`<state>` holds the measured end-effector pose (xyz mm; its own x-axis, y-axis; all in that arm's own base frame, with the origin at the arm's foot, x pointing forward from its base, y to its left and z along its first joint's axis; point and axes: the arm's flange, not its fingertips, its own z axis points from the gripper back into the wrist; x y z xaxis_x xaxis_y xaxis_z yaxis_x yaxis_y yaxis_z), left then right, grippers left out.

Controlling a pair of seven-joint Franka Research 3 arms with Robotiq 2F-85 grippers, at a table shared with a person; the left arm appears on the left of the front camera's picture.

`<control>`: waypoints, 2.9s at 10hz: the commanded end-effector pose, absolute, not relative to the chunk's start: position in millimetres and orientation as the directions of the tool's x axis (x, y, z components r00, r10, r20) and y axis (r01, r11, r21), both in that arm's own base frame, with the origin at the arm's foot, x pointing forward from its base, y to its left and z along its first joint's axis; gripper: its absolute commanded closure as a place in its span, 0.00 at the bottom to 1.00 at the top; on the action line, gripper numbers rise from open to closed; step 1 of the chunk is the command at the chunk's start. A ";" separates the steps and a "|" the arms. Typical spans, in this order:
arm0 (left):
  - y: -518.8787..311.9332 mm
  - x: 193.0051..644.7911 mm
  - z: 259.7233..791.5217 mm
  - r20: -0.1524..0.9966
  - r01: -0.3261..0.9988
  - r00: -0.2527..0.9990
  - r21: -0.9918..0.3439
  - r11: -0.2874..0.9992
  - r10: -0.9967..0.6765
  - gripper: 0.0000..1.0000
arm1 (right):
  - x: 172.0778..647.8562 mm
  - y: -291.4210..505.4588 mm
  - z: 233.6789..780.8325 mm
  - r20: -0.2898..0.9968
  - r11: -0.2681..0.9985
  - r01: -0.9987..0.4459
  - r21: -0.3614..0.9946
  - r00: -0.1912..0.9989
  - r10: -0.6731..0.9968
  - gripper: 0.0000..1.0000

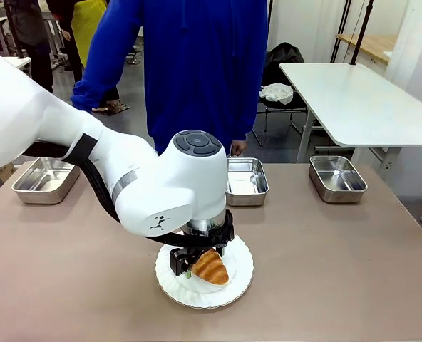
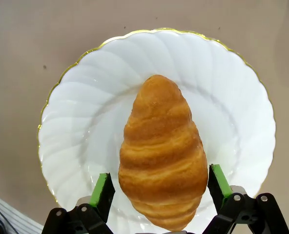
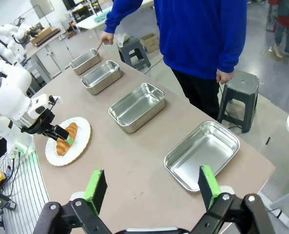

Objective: Place the bread in the container.
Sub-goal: Place the Butter Roll into the Airtight Container indicated by the human.

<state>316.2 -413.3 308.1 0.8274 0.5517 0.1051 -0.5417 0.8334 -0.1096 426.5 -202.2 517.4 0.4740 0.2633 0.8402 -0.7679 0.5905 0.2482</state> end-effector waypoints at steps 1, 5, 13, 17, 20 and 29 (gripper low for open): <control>-422.4 319.4 303.8 0.124 -0.565 0.808 -0.112 0.817 0.576 0.00 | 426.6 -201.7 518.7 0.845 0.586 -0.772 0.246 0.467 0.260 0.00; -420.2 319.9 306.4 0.110 -0.582 0.800 -0.094 0.808 0.589 0.39 | 426.6 -201.7 518.7 0.845 0.586 -0.772 0.246 0.467 0.260 0.00; -418.0 319.3 311.3 0.093 -0.570 0.812 -0.090 0.817 0.576 0.51 | 426.6 -201.7 518.7 0.845 0.586 -0.772 0.246 0.467 0.260 0.00; -355.1 344.5 413.9 0.095 -0.463 0.878 -0.075 0.883 0.469 0.58 | 426.6 -201.7 518.7 0.845 0.586 -0.772 0.246 0.467 0.260 0.00; -292.9 359.9 499.1 0.083 -0.310 0.945 -0.077 0.948 0.316 0.58 | 426.6 -201.7 518.7 0.845 0.586 -0.772 0.246 0.467 0.260 0.00; -131.5 422.7 515.7 0.084 0.013 0.996 0.027 1.000 -0.015 0.58 | 426.6 -201.7 518.7 0.845 0.586 -0.772 0.246 0.467 0.260 0.00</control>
<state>430.7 -121.2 506.7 0.9953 -0.0418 0.0878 0.0392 0.9988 0.0310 426.9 -202.4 516.5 0.4761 0.2634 0.8390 -0.7672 0.5908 0.2499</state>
